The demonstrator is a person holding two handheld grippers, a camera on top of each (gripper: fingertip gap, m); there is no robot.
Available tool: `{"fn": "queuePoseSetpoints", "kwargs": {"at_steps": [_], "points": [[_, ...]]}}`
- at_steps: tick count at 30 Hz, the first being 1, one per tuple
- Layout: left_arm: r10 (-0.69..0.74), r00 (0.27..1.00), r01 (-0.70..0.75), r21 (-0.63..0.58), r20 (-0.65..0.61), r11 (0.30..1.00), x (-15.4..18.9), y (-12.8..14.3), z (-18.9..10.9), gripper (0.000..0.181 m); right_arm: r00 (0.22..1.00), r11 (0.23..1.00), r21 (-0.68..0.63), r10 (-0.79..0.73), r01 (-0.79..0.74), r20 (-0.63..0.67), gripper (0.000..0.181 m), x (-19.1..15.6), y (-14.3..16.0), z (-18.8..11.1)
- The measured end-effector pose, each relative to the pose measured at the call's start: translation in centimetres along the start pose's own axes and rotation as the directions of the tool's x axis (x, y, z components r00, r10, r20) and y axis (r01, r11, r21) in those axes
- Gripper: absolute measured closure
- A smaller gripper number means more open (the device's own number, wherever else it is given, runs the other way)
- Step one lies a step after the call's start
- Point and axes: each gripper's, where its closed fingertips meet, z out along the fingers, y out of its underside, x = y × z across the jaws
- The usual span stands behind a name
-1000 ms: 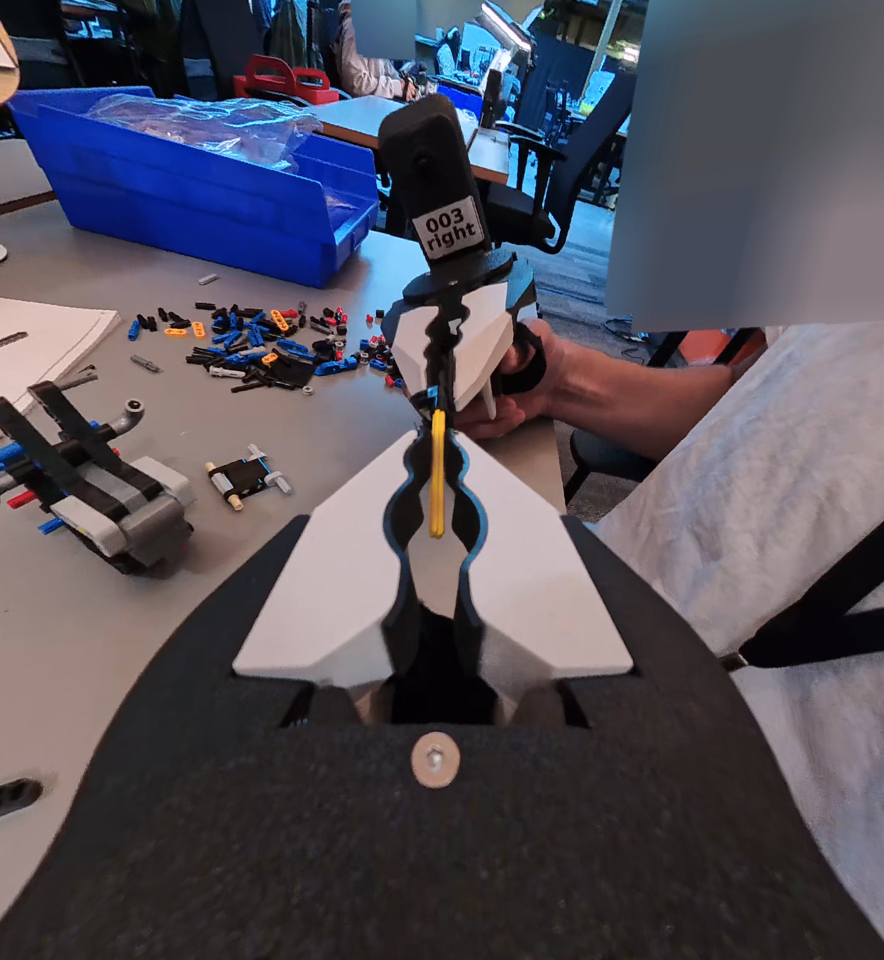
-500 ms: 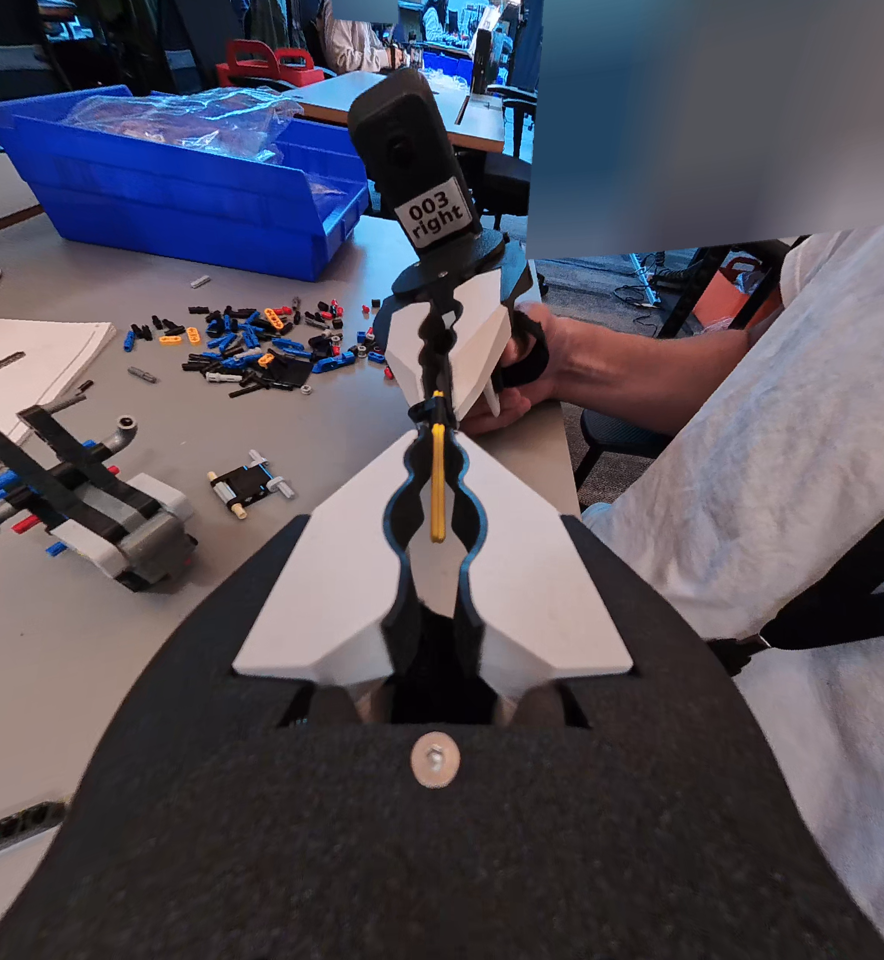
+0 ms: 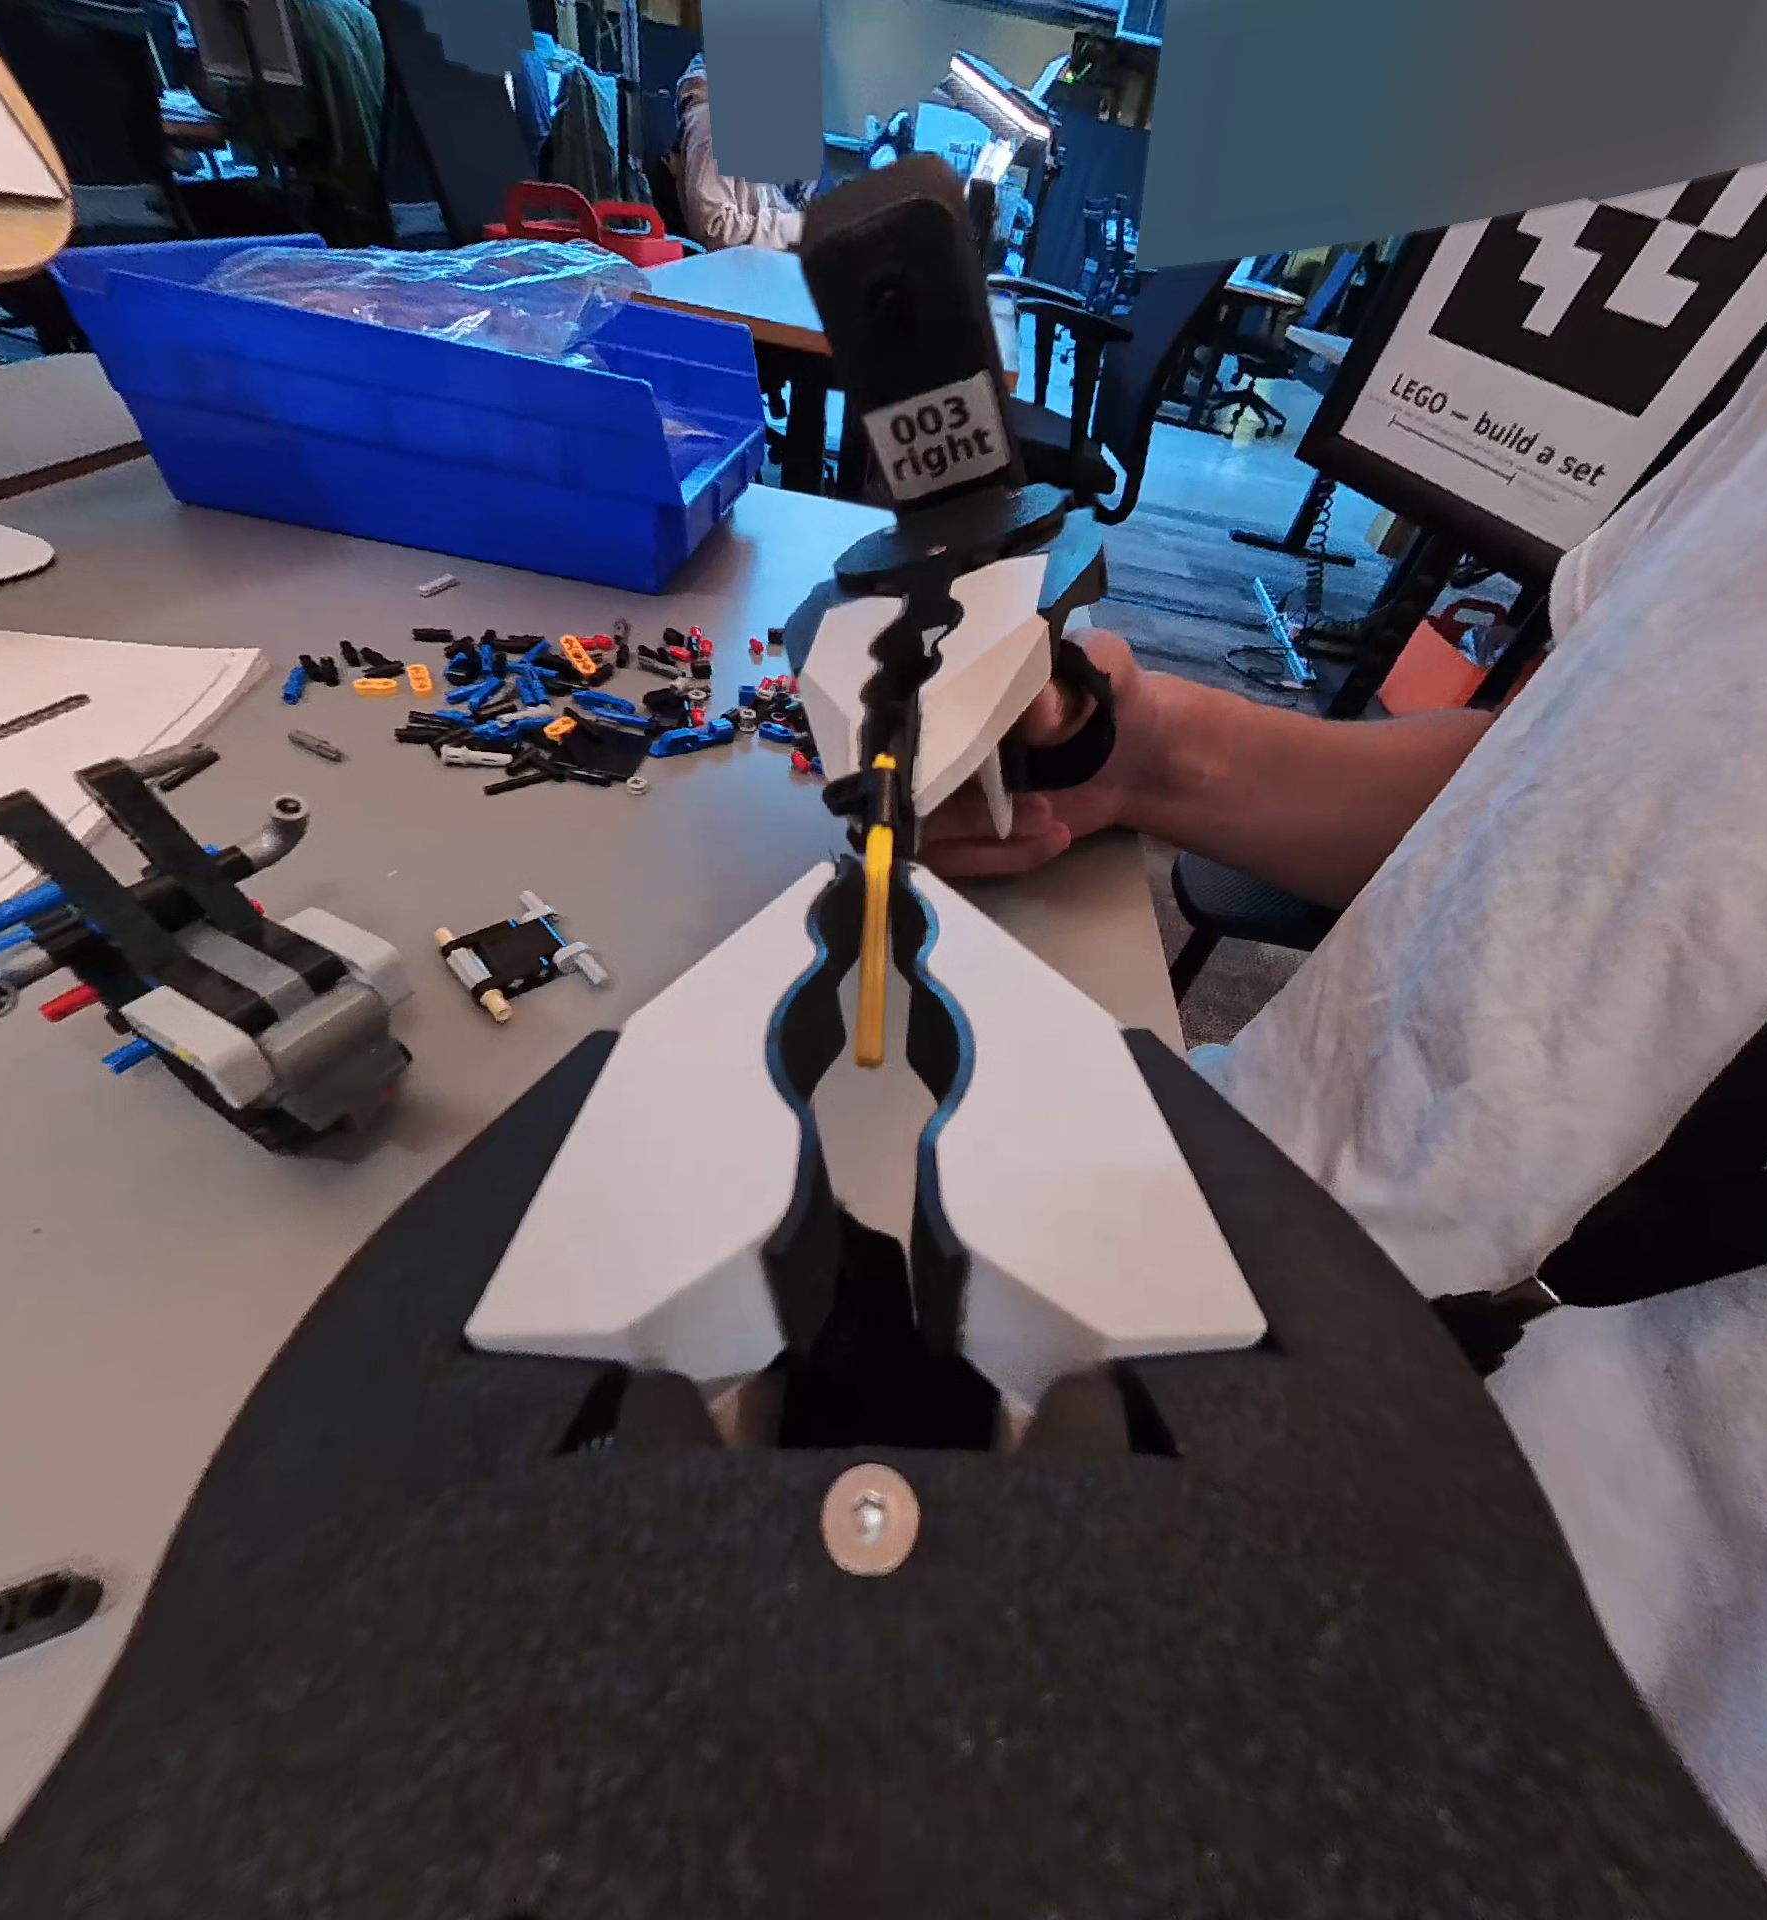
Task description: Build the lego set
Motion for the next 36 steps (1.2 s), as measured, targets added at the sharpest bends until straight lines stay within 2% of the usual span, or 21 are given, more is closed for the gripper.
{"fn": "queuePoseSetpoints", "kwargs": {"at_steps": [23,28,33,36], "points": [[-0.069,0.997,0.069,-0.005,0.021,0.998,-0.9,0.9,0.0,0.178,0.998,0.998,0.030,0.058,-0.057,-0.023,0.175,0.9,-0.3,-0.3],[-0.014,0.999,0.014,0.008,-0.039,1.000,0.5,0.7,-0.1,0.179,0.995,0.997,0.022,0.076,-0.077,0.064,0.175,-0.4,-0.2,-0.4],[-0.057,0.995,0.056,-0.016,-0.081,0.998,0.9,1.1,0.1,0.178,0.989,0.994,-0.006,0.112,-0.111,0.094,0.175,-0.5,0.3,-0.6],[-0.070,0.997,0.069,-0.032,-0.025,0.997,0.1,1.4,0.4,0.179,0.989,0.990,0.007,0.141,-0.141,0.041,0.175,0.4,0.4,-0.7]]}}
